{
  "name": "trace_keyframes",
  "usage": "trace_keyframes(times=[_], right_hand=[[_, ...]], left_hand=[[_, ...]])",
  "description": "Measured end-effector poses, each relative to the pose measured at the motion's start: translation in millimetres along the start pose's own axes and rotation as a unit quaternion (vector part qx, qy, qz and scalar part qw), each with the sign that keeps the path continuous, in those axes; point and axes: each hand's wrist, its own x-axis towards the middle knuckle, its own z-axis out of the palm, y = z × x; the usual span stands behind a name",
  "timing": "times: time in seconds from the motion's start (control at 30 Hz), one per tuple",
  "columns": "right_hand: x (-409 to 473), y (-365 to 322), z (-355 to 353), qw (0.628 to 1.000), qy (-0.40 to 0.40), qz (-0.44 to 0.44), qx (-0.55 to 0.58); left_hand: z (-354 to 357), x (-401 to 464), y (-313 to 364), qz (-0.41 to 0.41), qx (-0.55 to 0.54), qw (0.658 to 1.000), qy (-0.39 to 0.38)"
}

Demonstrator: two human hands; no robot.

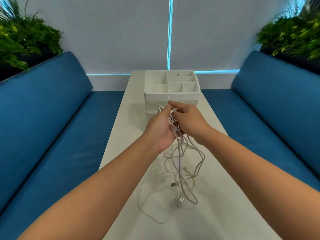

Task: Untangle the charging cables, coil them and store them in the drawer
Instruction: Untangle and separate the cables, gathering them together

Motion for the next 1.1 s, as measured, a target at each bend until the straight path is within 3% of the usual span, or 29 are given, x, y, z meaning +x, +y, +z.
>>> trace_keyframes(times=[0.1,0.17,0.3,0.43,0.6,0.77,0.9,1.0,1.1], right_hand=[[-7.4,0.8,-4.5,0.998,-0.053,-0.035,0.003],[-12.7,1.3,-5.2,0.997,-0.034,-0.065,0.001],[-17.9,5.2,-15.2,0.997,0.025,-0.065,0.040],[-21.6,15.4,-26.9,0.996,-0.076,-0.048,-0.028],[-22.7,20.2,-25.8,0.986,-0.127,-0.098,0.045],[-22.0,28.1,-15.2,0.973,-0.219,-0.072,0.010],[-24.9,41.8,12.6,0.986,-0.155,-0.066,0.004],[-24.2,46.7,19.7,0.992,-0.120,-0.038,0.022],[-16.8,37.6,9.0,0.976,-0.157,-0.020,0.150]], left_hand=[[4.7,-0.2,1.4,0.016,0.044,0.999,0.026],[10.1,1.1,6.2,0.043,0.063,0.996,0.051],[15.6,4.8,27.6,0.090,-0.008,0.992,0.088],[14.2,6.6,56.0,0.139,-0.080,0.982,0.095],[24.8,2.9,79.8,0.184,-0.030,0.982,0.043],[34.3,0.1,87.2,0.195,-0.101,0.976,0.009],[29.5,3.6,60.2,0.149,-0.107,0.982,0.035],[20.8,7.6,61.4,0.171,-0.098,0.978,0.063],[9.4,13.9,60.1,0.185,-0.069,0.977,0.078]])
